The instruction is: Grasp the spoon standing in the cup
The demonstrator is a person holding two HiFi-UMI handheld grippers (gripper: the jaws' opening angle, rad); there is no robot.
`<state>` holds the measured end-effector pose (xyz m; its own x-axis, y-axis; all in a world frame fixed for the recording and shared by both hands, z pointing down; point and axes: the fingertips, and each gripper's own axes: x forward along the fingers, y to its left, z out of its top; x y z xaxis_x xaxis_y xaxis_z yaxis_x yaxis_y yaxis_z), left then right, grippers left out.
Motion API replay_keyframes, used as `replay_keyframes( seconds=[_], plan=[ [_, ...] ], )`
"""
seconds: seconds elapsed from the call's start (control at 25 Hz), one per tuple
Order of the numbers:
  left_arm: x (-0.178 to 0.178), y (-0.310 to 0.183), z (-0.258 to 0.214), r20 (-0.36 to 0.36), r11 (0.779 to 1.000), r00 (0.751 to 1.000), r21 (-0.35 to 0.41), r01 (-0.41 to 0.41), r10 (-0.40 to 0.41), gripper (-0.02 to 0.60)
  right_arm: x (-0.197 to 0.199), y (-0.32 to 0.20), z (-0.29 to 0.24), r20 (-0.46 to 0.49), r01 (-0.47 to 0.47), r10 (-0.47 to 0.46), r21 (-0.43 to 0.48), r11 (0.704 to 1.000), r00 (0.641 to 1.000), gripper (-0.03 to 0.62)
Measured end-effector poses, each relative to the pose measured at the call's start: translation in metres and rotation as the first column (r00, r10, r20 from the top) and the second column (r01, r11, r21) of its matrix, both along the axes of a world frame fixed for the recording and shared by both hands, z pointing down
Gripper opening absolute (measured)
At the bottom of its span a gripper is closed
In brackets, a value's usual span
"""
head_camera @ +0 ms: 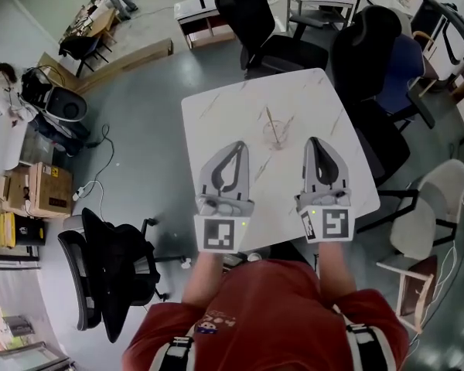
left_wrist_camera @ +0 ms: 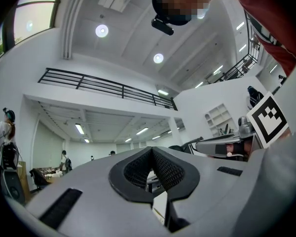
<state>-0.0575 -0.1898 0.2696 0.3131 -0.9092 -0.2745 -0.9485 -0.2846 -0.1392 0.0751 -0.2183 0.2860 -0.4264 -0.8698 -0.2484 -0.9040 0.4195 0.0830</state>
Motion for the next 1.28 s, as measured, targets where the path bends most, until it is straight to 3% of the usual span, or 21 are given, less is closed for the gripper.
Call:
replay_keyframes(
  seconds=[1.28],
  plan=[
    [0.027, -0.121, 0.024, 0.057, 0.981, 0.985, -0.101, 0.167, -0.162, 0.009, 0.016, -0.151, 0.037, 0.077, 0.170, -0.163, -0.102, 0.980, 0.984, 0.014]
  ],
)
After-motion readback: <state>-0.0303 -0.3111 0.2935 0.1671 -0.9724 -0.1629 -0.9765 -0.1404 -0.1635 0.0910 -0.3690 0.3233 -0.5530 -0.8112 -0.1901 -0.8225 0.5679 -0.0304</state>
